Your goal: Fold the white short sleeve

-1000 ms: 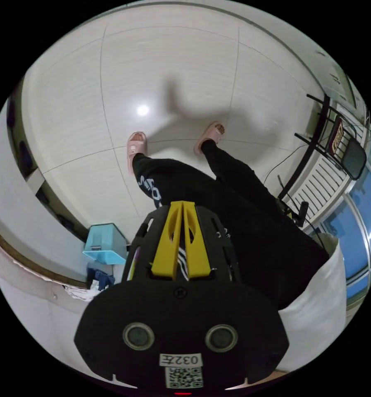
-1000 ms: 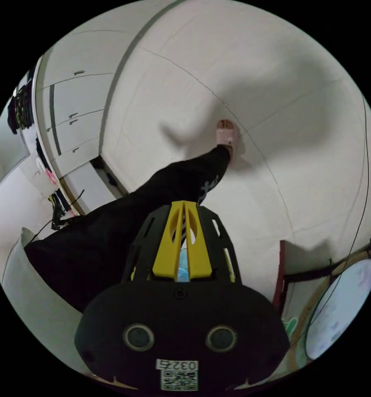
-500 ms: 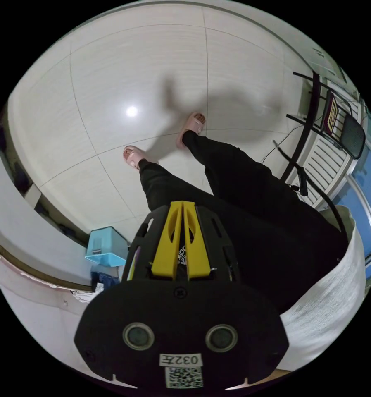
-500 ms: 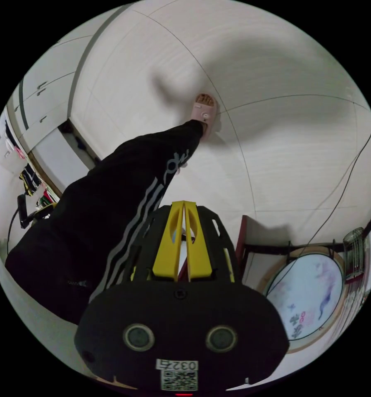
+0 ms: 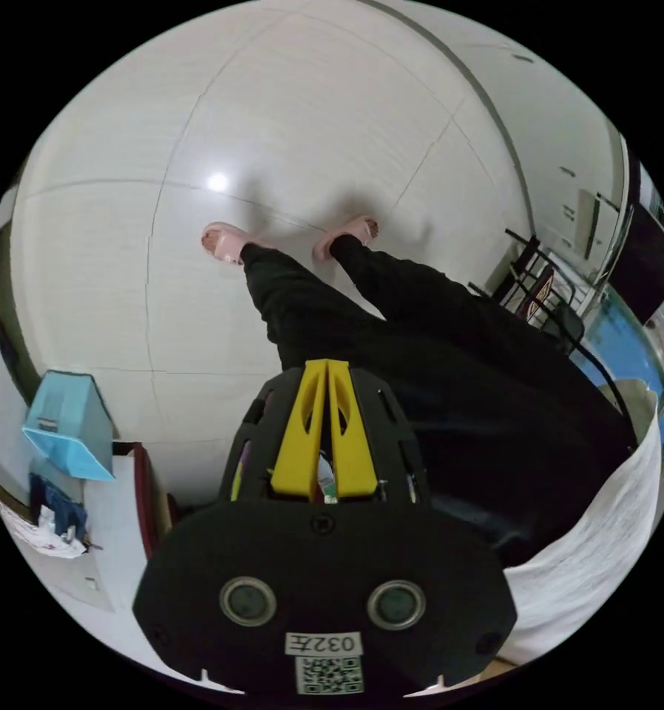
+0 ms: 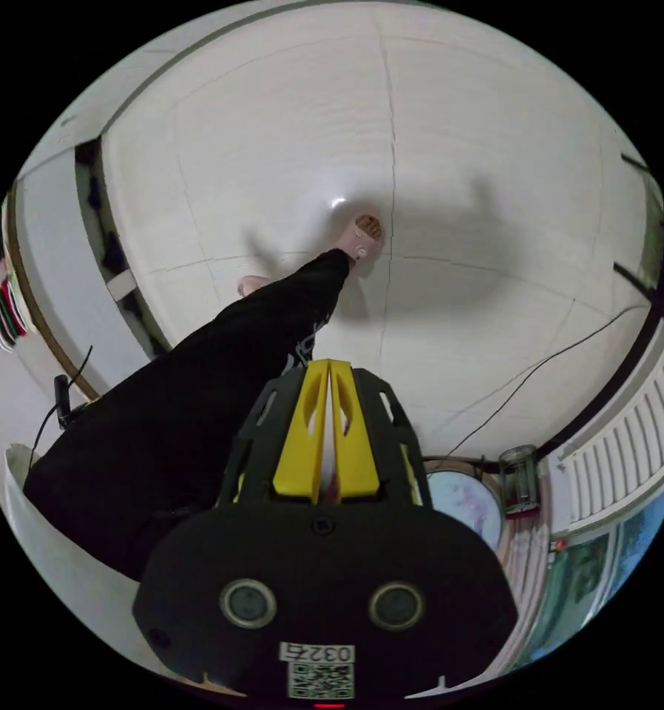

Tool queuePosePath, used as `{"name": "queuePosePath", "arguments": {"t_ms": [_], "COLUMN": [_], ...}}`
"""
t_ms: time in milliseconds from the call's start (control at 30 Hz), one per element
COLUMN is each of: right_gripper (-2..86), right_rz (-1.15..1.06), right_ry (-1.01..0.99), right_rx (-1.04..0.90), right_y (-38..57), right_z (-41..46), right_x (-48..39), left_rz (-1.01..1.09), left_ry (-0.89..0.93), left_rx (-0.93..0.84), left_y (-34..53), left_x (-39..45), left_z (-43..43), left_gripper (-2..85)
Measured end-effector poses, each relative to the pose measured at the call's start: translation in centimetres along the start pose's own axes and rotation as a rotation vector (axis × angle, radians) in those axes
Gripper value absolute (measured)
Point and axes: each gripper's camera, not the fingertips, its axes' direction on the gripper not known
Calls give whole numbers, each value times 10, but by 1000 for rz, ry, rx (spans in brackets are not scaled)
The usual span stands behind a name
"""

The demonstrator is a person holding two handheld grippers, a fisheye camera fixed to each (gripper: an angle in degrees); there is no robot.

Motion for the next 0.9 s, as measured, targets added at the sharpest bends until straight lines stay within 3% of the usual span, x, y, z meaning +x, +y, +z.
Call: {"name": "queuePosePath", "arguments": {"t_ms": [233, 400, 600, 900], "right_gripper": [-10, -10, -10, -10], "right_rz": [-223, -559, -923, -1101], "right_ry": [344, 697, 888, 981], "right_rx": [-29, -109, -115, -308], "right_y": [-59, -96, -97, -139], "right_z": [41, 128, 225, 392], "right_x": [-237, -485, -718, -902], "left_rz": [-170, -439, -716, -1028], "left_ry": [214, 341, 574, 1215], "left_rx": [274, 511, 644, 638], "left_y": [92, 212, 299, 289], "left_x": [-186, -303, -346, -311], "left_z": [9, 47, 151, 314], "left_gripper": [-9, -9, -9, -9]}}
